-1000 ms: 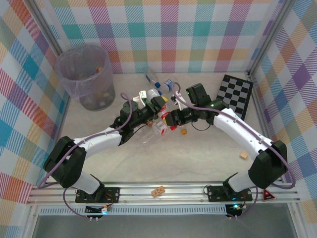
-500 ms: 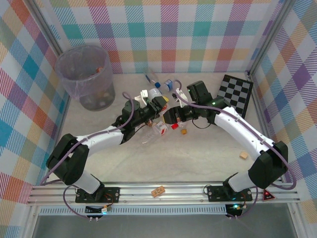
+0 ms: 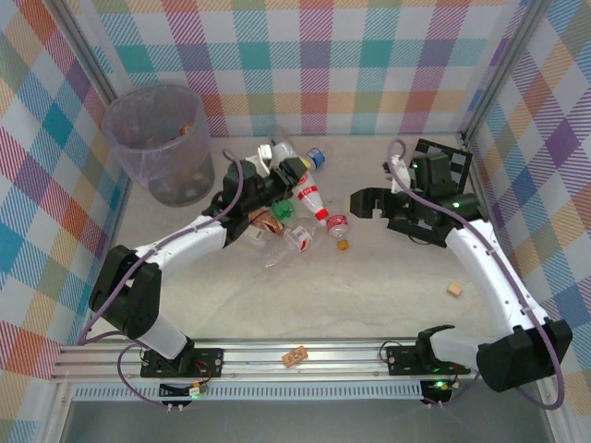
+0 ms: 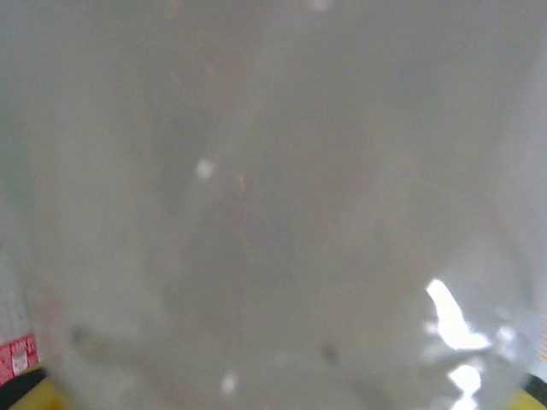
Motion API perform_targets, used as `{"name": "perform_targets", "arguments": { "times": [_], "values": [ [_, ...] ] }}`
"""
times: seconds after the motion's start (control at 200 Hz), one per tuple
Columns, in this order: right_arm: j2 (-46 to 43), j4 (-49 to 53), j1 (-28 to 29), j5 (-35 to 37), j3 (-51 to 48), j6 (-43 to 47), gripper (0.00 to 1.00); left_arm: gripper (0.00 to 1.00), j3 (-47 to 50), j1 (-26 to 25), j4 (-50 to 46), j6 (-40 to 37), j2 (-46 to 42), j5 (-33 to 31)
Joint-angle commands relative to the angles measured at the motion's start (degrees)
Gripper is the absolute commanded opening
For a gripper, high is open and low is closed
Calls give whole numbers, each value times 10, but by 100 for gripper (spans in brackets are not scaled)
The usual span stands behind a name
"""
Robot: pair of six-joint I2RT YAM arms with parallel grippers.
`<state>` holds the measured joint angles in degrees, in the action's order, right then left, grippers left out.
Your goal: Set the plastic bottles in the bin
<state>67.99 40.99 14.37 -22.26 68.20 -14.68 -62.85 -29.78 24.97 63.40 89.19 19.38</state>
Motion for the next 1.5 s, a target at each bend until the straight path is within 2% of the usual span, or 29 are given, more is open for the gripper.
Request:
{"name": "perform_targets", "arguments": {
  "times": [0.0,0.135,0.305,0.55,0.71,0.785,0.875,1.115,1.495],
  "values": [
    [-1,-1,-4,11,-40,-25,99,48,-91,39,-132,-86,-32,29],
    [-7,-12,-4,-3,-80,-34,100,48,-194,103,-246,-141,-22,50],
    [8,6,-4,-17,-86,-20,99,46,-276,207,-286,-168,-24,39],
    [-9,8,-3,-27,-98,-27,100,45,-307,370,-233,-128,1,-25],
    [-18,18,-4,-21,-105,-24,100,47,-314,437,-158,-109,47,-50],
    [-21,23,-4,-23,-108,-22,100,47,-309,449,-125,-112,67,-86],
    [-28,21,-4,-20,-120,-21,100,47,-329,450,-120,-152,107,-116],
    [-45,18,-4,-15,-140,-24,100,50,-458,449,-300,-276,200,-110],
    [-19,7,-4,-24,-124,-21,100,54,-474,434,-467,-445,230,-106]
  ]
}}
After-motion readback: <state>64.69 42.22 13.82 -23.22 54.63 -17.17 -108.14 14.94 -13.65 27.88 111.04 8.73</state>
